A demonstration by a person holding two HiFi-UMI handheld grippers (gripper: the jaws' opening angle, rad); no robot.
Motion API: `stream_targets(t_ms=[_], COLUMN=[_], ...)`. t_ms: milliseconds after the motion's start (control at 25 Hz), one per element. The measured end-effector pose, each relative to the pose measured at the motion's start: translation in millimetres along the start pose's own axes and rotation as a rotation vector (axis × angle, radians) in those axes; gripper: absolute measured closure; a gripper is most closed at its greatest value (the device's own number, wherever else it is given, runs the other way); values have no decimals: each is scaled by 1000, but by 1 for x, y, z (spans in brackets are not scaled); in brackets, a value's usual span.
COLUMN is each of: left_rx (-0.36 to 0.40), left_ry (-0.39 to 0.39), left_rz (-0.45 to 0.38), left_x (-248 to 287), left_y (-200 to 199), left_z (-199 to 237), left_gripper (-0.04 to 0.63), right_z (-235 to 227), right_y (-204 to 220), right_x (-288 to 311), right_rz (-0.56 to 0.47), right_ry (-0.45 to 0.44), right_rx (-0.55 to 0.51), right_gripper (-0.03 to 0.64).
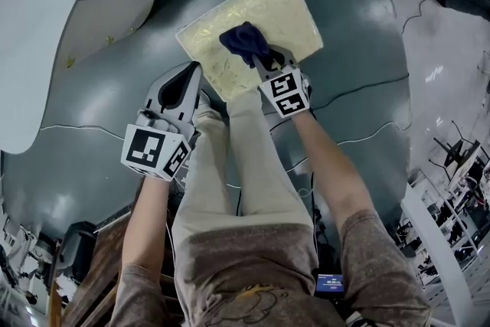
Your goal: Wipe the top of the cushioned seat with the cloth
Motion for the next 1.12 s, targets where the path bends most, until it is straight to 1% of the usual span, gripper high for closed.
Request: stream_targets(t_ms=[320, 560, 840, 1120], left_rx=[6, 10, 17, 17], left_ry=[13, 21, 18, 13], left_rz=[8, 14, 25, 32], left_x=[16, 25, 30, 36], left_y=[-5, -7, -7, -6], left_z=[-11, -19, -24, -26], left_gripper=[580, 580, 580, 580], right_z=[-50, -84, -111, -151], right_y=[7, 10, 15, 30], right_x=[-24, -41, -57, -76], right_rz=[-1, 4, 6, -3], right_ry=[71, 110, 141, 230], right_rx=[32, 30, 24, 69], right_gripper=[526, 525, 525, 525])
Point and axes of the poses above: the fingertips, and each gripper's own axes: x forward along the fingers, z to its left, y out of its underside, the point moved 4 cm from there along -x, backward along the fingers, and after that the axes turned 13 degrees about -y, right-handed, at the moved point
